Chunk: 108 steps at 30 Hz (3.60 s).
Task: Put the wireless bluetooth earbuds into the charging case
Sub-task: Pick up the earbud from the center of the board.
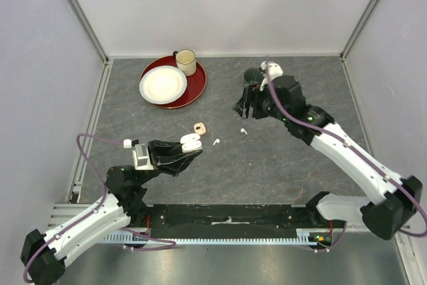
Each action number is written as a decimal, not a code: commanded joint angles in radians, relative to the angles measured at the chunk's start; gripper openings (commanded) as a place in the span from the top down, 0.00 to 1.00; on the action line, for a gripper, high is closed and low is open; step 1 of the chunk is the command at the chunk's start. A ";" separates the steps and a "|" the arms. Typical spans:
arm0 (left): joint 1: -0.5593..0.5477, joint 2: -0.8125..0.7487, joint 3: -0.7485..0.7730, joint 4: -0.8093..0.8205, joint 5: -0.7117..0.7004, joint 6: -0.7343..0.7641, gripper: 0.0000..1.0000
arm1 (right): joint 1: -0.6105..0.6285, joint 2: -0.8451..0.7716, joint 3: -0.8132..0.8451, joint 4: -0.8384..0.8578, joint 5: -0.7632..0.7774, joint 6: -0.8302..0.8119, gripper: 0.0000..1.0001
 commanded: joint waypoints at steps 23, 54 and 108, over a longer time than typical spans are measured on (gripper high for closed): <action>-0.003 -0.108 -0.005 -0.103 -0.041 0.029 0.98 | -0.003 0.668 0.108 -0.039 0.221 -0.385 0.41; -0.003 -0.114 -0.008 -0.139 -0.071 0.025 0.98 | -0.051 0.739 0.041 -0.018 0.097 -0.273 0.60; -0.005 -0.092 -0.005 -0.152 -0.085 -0.026 0.98 | -0.026 0.554 -0.186 0.064 0.123 -0.245 0.50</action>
